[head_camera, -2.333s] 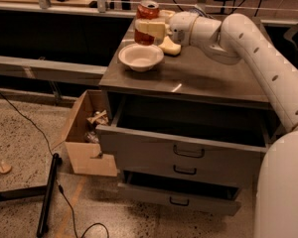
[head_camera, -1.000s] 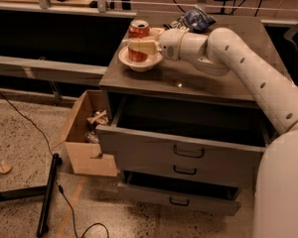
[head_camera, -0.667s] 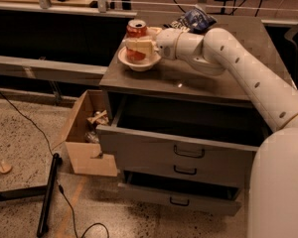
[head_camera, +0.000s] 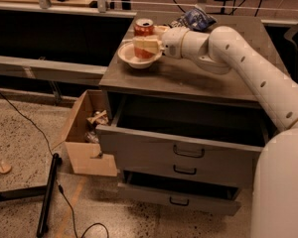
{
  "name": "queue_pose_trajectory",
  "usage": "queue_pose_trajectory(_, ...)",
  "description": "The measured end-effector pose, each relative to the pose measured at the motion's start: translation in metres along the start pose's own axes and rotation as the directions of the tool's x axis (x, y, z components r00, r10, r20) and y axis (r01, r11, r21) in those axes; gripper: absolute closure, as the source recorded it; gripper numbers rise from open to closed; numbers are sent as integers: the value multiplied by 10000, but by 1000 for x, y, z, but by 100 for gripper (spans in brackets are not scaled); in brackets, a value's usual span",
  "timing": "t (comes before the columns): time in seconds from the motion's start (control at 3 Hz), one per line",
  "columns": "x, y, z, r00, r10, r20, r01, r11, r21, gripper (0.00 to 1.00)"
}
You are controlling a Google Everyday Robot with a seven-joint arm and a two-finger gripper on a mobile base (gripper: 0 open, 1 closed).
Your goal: Place coke can into paper bowl
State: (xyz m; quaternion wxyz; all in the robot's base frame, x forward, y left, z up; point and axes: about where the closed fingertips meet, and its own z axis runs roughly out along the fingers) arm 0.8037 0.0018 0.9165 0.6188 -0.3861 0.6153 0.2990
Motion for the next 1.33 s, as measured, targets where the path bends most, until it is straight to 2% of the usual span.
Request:
queue_pose_trajectory(0.33, -1, -9, -21, 9994, -4, -335, 16, 9994, 357, 0)
queue_pose_trajectory(0.67, -5, -14, -44, 9983, 55, -574, -14, 9974, 719, 0)
queue_pose_trajectory(1.0, -14, -23, -82, 9968, 78, -795, 46, 9880, 1545, 0)
queue_pose_trajectory(1.33, -11, -22, -83, 9963, 110, -853, 30, 9866, 1630, 0)
